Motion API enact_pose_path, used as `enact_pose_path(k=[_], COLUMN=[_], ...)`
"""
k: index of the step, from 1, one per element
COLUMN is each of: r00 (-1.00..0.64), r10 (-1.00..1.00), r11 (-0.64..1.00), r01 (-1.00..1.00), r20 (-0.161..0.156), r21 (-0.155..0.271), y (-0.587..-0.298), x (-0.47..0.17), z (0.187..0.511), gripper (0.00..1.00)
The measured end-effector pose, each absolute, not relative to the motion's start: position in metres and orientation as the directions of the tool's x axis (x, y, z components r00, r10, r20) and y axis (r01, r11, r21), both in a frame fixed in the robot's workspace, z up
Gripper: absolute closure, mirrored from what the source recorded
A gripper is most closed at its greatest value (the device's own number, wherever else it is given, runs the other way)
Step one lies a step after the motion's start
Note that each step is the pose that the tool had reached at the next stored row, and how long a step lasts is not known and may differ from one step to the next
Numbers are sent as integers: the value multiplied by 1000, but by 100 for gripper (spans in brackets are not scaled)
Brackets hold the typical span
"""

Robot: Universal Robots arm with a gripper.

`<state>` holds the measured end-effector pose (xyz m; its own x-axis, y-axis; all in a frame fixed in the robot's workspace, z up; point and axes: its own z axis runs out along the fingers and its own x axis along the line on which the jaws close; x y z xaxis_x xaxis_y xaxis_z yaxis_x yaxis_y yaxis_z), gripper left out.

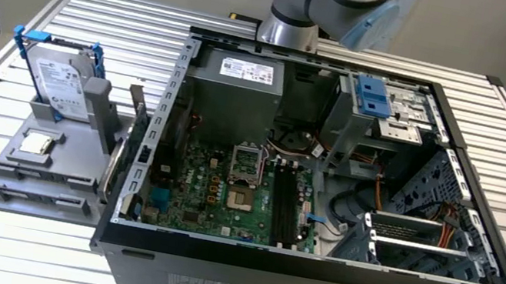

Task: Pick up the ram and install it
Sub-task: 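Pick up the ram and move it above insertion slot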

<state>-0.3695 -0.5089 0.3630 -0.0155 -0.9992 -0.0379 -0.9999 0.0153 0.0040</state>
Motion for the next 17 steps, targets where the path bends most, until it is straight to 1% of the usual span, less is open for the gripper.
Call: enact_pose_path(k=[17], r00=[-20], r10=[-999], r11=[20], r01=[-1000], r20=[-38], r21=[4], y=[-509], x=[-369], z=[352], gripper=[0])
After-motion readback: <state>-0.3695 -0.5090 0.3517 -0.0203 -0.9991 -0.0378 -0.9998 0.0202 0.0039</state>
